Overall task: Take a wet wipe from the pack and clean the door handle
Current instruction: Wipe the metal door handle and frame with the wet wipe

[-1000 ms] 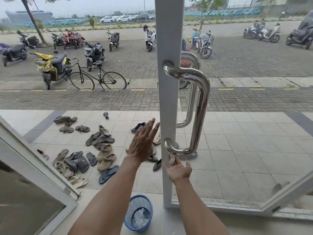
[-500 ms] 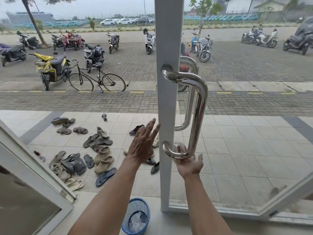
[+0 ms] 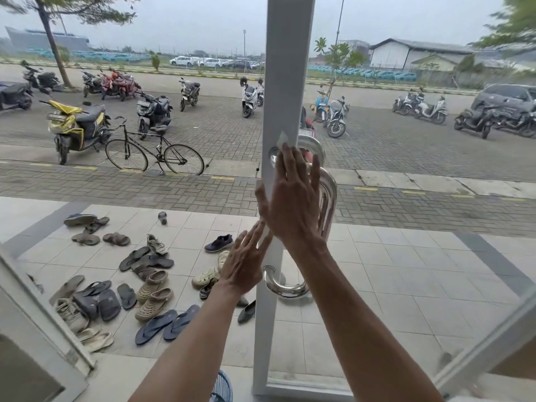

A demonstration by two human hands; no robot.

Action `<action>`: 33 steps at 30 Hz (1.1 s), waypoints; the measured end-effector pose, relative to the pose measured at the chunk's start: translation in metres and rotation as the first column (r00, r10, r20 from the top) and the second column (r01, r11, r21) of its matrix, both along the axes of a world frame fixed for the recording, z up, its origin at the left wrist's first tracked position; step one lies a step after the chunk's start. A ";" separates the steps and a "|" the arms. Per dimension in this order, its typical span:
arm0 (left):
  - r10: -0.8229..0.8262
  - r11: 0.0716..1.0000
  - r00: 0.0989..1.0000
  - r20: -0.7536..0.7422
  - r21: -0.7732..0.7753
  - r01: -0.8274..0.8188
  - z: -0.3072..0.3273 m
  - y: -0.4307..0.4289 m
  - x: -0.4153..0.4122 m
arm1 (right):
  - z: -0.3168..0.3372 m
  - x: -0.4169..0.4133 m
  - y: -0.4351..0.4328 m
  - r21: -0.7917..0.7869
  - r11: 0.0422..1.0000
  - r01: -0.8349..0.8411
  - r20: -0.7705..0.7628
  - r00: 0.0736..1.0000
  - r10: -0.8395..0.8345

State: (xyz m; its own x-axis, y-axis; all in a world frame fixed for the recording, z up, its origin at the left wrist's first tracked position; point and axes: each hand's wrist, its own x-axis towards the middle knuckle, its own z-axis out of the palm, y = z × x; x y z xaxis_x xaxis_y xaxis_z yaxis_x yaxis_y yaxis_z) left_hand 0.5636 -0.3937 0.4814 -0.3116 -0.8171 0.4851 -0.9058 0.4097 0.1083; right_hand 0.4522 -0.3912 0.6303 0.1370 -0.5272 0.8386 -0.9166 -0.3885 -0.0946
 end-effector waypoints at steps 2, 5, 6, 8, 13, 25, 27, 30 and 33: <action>-0.012 0.999 1.000 -0.023 -0.034 0.011 0.007 0.002 -0.002 | 0.012 0.017 -0.005 0.075 0.996 0.048 -0.159 0.987 -0.035; -0.031 0.997 0.993 -0.112 -0.077 0.022 0.017 0.004 -0.005 | 0.016 0.039 -0.009 0.140 0.967 0.213 -0.352 0.924 -0.152; -0.037 0.995 0.990 -0.136 -0.096 0.024 0.020 0.006 -0.004 | 0.013 0.043 -0.010 0.133 0.950 0.281 -0.416 0.886 -0.204; -0.033 0.993 0.992 -0.120 -0.113 0.020 0.024 0.006 0.001 | 0.009 0.044 -0.008 0.091 0.921 0.379 -0.533 0.799 -0.277; 0.040 0.998 0.999 -0.012 -0.041 -0.041 0.018 -0.002 0.013 | 0.019 0.033 -0.008 0.113 0.945 0.308 -0.515 0.831 -0.209; 0.024 0.999 0.999 -0.024 -0.030 -0.025 0.019 0.003 0.013 | 0.090 -0.018 -0.025 0.604 0.782 -0.153 0.351 0.932 -0.089; 0.038 0.999 0.999 -0.034 -0.025 -0.039 0.020 0.002 0.016 | 0.076 -0.016 -0.011 0.327 0.909 -0.257 0.477 0.876 0.076; 0.044 0.999 0.998 -0.045 -0.026 -0.045 0.022 0.002 0.016 | 0.040 0.006 0.015 -0.003 0.897 -0.443 0.701 0.638 0.317; 0.025 0.999 0.994 -0.108 -0.033 -0.028 0.024 0.003 0.014 | -0.004 0.036 0.030 -0.019 0.824 -0.566 0.914 0.324 0.244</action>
State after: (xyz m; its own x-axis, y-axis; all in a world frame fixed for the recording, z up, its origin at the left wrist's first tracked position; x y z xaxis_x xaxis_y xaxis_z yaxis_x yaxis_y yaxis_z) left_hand 0.5776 -0.3911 0.5052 -0.2344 -0.8066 0.5427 -0.9002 0.3909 0.1922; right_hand 0.4882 -0.3613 0.6267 -0.2936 -0.8296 0.4749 -0.0053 -0.4954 -0.8687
